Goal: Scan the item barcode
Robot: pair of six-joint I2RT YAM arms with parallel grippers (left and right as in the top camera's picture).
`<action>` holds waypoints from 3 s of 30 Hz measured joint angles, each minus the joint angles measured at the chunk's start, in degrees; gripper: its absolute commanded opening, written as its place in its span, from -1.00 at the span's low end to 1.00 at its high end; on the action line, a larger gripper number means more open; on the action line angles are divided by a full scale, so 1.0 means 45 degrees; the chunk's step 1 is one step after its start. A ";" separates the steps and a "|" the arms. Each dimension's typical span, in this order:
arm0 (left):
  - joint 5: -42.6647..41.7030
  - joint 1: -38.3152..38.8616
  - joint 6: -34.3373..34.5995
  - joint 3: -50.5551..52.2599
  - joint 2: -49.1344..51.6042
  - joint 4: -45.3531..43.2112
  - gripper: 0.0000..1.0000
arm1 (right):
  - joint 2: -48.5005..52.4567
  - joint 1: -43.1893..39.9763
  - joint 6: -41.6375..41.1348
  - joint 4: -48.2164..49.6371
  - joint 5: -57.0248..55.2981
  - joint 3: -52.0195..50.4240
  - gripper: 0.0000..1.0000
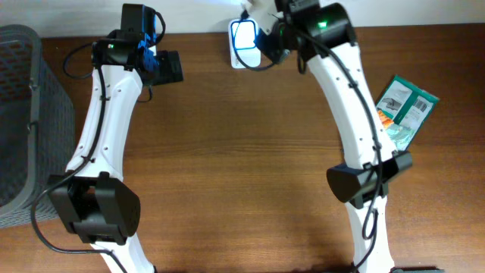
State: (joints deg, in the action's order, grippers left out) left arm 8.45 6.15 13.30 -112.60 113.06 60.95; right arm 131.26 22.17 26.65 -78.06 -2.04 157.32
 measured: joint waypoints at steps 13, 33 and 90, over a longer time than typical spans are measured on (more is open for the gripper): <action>0.0000 0.0000 0.0000 0.0005 0.0000 0.0005 0.98 | 0.1103 -0.2030 -0.1253 -0.3279 0.0874 -0.3007 -0.12; 0.0000 0.0000 0.0000 0.0000 0.0000 0.0000 0.98 | 0.1239 -0.4658 -0.1263 -0.1253 0.1724 -0.6698 0.96; 0.0005 0.0000 0.0000 0.0005 0.0000 0.0010 0.98 | -1.7758 -0.3852 -0.4930 1.3585 0.2346 -2.3003 0.96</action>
State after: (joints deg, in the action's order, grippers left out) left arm 8.47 6.15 13.30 -112.57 113.06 60.99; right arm 51.35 4.84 4.47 -16.93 8.51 53.80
